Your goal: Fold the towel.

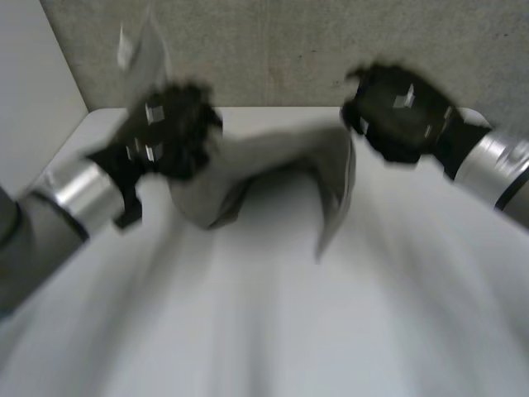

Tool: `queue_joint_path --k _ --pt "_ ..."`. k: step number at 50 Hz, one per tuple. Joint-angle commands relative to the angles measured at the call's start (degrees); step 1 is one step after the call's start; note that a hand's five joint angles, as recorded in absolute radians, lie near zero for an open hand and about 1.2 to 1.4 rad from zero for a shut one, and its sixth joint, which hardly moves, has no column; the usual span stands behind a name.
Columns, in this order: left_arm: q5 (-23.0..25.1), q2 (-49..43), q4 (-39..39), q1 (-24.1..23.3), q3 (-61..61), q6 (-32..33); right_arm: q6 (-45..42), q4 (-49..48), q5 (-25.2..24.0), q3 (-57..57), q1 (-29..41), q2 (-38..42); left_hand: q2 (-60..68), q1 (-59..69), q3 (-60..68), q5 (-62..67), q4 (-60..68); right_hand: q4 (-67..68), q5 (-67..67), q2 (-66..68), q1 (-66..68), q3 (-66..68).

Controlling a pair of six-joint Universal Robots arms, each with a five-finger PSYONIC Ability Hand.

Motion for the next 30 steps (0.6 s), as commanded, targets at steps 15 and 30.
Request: queue_joint_path --k 15,30 --pt "-7.1 -9.7 -1.2 1.0 -10.5 16.0 8.6 5.1 13.8 12.2 2.8 4.1 0.4 5.6 -2.8 0.5 -3.2 -4.0 -57.2 -55.6 -56.2 -3.0" --pt "-7.3 -8.9 -1.3 0.3 -7.6 8.6 14.7 -7.3 22.8 20.9 4.5 6.4 -9.3 -4.2 -2.8 -9.3 -3.2 -4.0 -59.2 -57.7 -58.2 -3.0"
